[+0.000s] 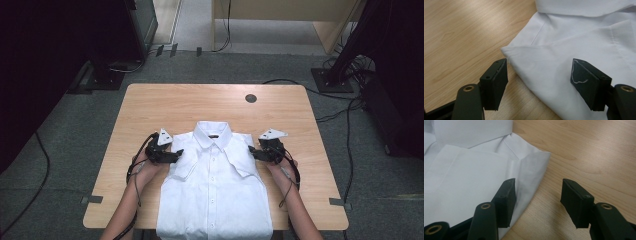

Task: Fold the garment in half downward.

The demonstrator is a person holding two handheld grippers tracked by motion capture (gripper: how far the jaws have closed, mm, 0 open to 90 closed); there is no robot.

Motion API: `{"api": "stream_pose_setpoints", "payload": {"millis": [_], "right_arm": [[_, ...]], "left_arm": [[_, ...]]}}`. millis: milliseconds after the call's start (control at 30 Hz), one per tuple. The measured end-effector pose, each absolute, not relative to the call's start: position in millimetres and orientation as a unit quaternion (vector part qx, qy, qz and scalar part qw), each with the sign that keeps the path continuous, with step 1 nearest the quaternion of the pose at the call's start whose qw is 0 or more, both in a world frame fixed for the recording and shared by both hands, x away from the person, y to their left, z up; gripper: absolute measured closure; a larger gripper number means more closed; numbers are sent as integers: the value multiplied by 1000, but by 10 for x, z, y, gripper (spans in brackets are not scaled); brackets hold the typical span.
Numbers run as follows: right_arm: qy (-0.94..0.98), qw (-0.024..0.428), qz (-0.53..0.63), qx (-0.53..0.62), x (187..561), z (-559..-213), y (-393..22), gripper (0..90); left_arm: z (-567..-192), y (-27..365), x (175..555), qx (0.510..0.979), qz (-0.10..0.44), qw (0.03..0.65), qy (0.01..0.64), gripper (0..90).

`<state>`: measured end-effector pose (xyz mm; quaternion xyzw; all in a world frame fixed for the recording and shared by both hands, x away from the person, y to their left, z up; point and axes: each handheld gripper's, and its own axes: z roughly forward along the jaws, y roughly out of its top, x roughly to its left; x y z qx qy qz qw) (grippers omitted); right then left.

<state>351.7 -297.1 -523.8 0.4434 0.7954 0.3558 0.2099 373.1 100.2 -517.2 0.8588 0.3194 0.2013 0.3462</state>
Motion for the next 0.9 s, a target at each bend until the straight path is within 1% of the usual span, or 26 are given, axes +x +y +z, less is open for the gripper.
{"api": "stream_pose_setpoints", "payload": {"millis": [133,233,500,667,900], "right_arm": [[797,211,352,444,3523,-5230,-2967,465],[798,208,352,442,3531,-5213,-2958,466],[798,195,363,439,3594,-5181,-2932,466],[796,179,379,436,3699,-5202,-2884,465],[803,180,380,422,3808,-5179,-2833,465]], "left_arm": [[-5176,1015,3744,859,197,349,319,299],[-5187,1047,3778,855,180,359,327,299],[-5186,1042,3828,856,175,363,324,298],[-5203,1035,3913,853,163,375,325,298],[-5199,1004,4009,856,152,376,320,298]]}}
